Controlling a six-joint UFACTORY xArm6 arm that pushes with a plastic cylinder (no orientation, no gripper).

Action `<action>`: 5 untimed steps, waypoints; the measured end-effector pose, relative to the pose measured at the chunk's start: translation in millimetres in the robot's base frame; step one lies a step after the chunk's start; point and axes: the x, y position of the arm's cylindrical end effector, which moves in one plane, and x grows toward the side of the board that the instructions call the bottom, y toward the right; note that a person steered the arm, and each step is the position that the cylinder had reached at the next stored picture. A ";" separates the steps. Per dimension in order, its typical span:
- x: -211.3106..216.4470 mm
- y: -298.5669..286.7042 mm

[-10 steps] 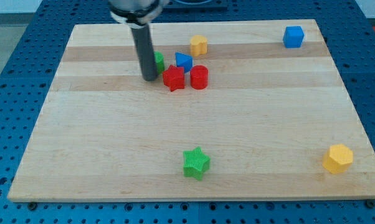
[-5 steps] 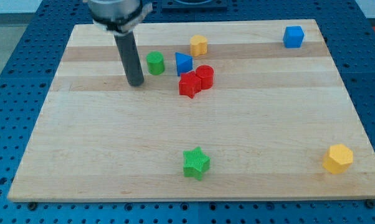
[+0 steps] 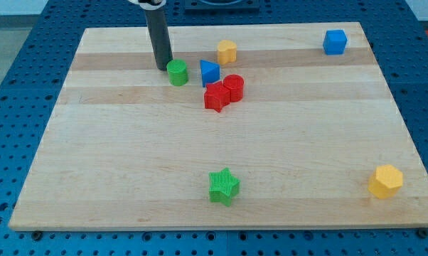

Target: Slide the green circle closer to red star

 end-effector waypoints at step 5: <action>14.5 49.2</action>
